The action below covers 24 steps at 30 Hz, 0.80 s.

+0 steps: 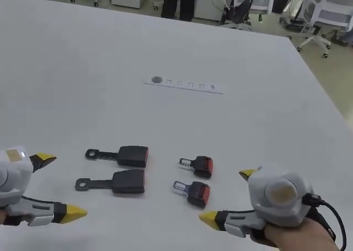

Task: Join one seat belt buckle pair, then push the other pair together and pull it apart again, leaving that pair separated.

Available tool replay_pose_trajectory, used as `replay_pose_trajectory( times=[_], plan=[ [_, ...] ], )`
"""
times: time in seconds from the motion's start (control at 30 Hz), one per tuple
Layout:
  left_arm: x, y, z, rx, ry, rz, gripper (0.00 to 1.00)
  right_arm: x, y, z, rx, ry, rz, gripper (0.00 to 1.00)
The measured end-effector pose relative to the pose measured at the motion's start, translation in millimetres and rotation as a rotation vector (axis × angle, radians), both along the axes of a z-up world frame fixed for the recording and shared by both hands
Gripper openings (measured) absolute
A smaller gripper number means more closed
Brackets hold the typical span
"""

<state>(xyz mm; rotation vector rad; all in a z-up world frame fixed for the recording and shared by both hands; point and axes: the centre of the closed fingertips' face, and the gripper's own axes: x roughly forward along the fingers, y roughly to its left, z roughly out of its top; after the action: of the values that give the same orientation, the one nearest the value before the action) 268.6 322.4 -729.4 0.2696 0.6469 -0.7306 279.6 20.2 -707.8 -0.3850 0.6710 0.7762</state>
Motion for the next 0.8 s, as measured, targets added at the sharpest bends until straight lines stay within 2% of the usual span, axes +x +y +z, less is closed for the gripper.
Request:
replay_pose_trajectory(
  times=[0.27, 0.5, 0.8],
  plan=[
    [-2.5, -4.0, 2.2, 0.001, 0.001, -0.009, 0.90, -2.9, 4.2, 1.2, -0.005, -0.008, 0.025, 0.82],
    [-5.8, -5.0, -4.6, 0.037, 0.018, -0.023, 0.89, -3.2, 5.0, -0.4, -0.008, -0.014, 0.031, 0.82],
    [-2.7, -1.3, -2.2, 0.024, 0.018, -0.011, 0.87, -9.3, 11.9, -5.0, -0.015, 0.001, 0.044, 0.80]
  ],
)
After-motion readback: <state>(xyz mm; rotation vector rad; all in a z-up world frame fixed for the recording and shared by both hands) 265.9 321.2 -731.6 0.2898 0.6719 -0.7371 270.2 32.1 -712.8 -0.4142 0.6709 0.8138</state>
